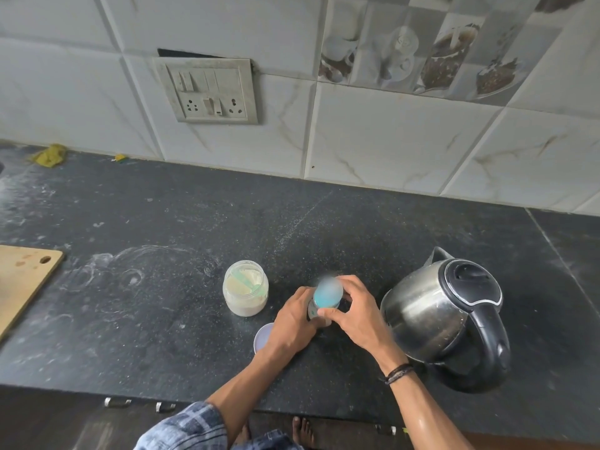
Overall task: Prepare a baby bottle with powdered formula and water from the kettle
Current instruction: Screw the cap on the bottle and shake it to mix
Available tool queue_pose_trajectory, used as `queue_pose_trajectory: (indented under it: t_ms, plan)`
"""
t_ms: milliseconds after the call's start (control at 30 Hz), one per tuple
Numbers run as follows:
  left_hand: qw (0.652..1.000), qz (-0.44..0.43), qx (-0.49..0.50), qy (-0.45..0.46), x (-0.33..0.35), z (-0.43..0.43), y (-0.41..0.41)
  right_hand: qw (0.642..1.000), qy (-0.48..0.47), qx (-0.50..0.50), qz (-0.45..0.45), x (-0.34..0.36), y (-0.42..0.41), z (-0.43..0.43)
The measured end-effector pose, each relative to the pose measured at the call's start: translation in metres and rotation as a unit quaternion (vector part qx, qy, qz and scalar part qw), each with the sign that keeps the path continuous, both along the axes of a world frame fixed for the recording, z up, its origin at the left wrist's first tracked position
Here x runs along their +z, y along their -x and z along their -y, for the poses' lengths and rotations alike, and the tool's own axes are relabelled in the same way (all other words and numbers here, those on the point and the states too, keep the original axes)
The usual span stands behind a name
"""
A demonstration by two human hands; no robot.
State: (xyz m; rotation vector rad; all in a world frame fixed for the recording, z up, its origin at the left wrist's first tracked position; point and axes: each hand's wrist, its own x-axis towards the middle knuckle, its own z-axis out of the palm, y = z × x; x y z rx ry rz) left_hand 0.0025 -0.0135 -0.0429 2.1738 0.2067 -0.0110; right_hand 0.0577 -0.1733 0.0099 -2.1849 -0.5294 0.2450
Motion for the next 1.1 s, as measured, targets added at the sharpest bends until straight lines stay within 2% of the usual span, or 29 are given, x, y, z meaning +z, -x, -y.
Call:
queue_pose_trajectory:
  t_ms: [200, 400, 800, 1000, 1100]
  plan:
    - [1.000, 0.017, -0.001, -0.011, -0.001, 0.001, 0.001, 0.999, -0.017, -0.029, 0.025, -0.006, 0.007, -0.003]
    - [1.000, 0.010, -0.008, -0.012, 0.000, -0.002, -0.001, 0.998, 0.014, 0.055, -0.037, 0.005, -0.009, 0.004]
    - [0.998, 0.043, -0.010, -0.034, 0.002, -0.001, 0.002, 0.995, -0.048, -0.085, 0.037, -0.012, 0.019, -0.015]
    - [0.999, 0.022, -0.014, -0.029, 0.004, -0.003, -0.001, 0.995, -0.045, 0.038, -0.077, -0.003, -0.006, 0.000]
    - [0.999, 0.021, -0.009, -0.031, 0.003, -0.003, 0.000, 0.998, -0.037, 0.012, -0.043, -0.004, -0.003, -0.001]
